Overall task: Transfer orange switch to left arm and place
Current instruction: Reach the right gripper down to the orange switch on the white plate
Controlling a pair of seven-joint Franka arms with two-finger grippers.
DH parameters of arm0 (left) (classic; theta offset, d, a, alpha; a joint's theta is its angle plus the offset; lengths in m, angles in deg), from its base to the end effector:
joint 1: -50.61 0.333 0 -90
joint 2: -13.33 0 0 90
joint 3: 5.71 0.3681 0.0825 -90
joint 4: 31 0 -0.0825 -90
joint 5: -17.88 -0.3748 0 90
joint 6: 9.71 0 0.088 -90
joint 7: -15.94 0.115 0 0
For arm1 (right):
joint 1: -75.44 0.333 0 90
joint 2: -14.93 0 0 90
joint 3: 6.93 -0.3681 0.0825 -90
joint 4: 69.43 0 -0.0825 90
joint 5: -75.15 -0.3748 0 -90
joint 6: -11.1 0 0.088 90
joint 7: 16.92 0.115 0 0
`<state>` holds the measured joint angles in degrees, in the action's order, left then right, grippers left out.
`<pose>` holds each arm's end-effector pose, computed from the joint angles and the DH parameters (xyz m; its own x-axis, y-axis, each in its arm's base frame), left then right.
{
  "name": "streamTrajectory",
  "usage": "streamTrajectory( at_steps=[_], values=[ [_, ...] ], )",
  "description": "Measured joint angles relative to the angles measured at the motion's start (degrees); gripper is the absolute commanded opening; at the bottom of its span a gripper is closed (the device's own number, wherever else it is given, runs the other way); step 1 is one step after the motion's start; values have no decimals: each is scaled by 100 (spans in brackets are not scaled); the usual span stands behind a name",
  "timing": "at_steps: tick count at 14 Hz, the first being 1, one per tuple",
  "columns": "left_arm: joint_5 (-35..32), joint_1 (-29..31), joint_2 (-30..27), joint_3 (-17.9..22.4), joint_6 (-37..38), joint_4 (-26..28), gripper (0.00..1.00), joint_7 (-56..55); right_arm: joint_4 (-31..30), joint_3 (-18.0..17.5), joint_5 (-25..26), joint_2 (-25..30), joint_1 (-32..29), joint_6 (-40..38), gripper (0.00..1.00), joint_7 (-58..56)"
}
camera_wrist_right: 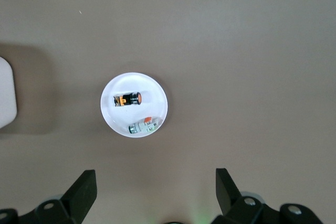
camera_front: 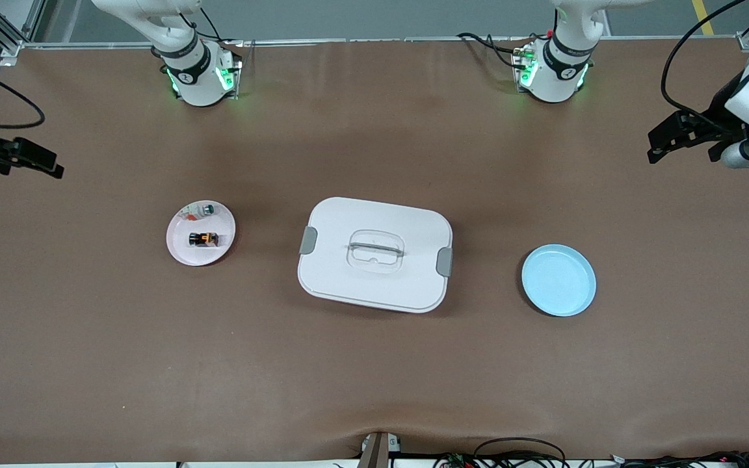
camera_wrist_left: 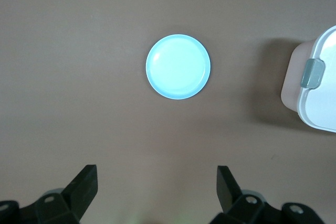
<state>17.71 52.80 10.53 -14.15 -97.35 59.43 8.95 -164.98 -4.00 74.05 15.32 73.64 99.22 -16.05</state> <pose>0.5204 -0.0591 0.6874 0.9999 0.0132 0.0009 0.0132 -0.9999 -0.0101 0.5323 -0.0419 0.6252 0.9877 -0.0963 -0.1228 -0.0992 -0.9949 -0.0176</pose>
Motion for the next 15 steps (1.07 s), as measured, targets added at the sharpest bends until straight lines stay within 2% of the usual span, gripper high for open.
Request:
streamTrajectory(
  at_steps=[3, 10, 15],
  values=[
    [0, 0, 0, 0, 3, 1, 100, 0, -361, -43, -4, -123, 147, 256, 100, 313],
    [0, 1, 0, 2, 7, 6, 100, 0, -1821, -94, 15, -130, 897, 1915, 100, 529],
    [0, 2, 0, 2, 8, 6, 100, 0, -2997, -94, 440, -145, 1048, 3389, 100, 526]
  ],
)
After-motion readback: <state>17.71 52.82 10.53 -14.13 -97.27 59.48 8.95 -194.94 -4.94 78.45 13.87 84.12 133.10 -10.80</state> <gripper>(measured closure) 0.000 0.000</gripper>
